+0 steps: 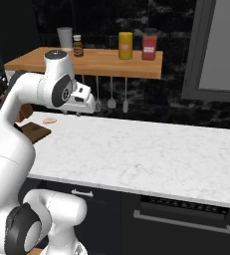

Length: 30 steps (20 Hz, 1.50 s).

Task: Place the appropriate cutting tool for cutting the avocado skin on the cutting board.

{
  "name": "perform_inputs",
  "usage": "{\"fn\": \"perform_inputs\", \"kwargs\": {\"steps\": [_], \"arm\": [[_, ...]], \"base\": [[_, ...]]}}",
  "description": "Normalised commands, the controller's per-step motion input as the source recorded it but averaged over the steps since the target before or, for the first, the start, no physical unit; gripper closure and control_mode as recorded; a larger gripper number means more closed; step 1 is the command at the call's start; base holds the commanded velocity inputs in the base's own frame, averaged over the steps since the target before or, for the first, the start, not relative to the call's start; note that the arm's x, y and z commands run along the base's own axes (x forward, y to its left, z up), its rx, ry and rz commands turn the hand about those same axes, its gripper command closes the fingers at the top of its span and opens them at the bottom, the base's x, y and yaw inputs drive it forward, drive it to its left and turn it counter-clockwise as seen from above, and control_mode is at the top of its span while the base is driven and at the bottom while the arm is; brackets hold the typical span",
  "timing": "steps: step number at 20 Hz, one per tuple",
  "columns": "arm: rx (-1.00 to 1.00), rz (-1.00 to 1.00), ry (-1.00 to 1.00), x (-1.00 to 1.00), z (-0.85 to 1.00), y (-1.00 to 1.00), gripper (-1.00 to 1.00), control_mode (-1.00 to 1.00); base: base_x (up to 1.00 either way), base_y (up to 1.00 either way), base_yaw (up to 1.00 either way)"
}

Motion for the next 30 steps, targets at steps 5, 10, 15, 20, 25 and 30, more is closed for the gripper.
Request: {"fn": "perform_inputs", "kwargs": {"steps": [5, 10, 15, 20, 25, 30], "arm": [[0.0, 0.0, 0.0, -0.03, 0.0, 0.0, -1.0, -1.0], [-0.01, 0.06, 0.0, -0.64, -0.1, 0.21, -1.0, -1.0], [0.0, 0.01, 0.0, -0.83, -0.28, 0.9, -1.0, -1.0], [0.0, 0.0, 0.08, -0.25, -0.53, 1.0, -1.0, -1.0], [0.02, 0.0, 0.08, -0.01, -0.81, 1.0, -1.0, -1.0], [0.06, 0.0, 0.13, 0.02, -0.8, 0.98, -1.0, -1.0]], "base": [[0.0, 0.0, 0.0], [0.0, 0.0, 0.0], [0.0, 0.0, 0.0], [0.0, 0.0, 0.0], [0.0, 0.0, 0.0], [0.0, 0.0, 0.0]]}}
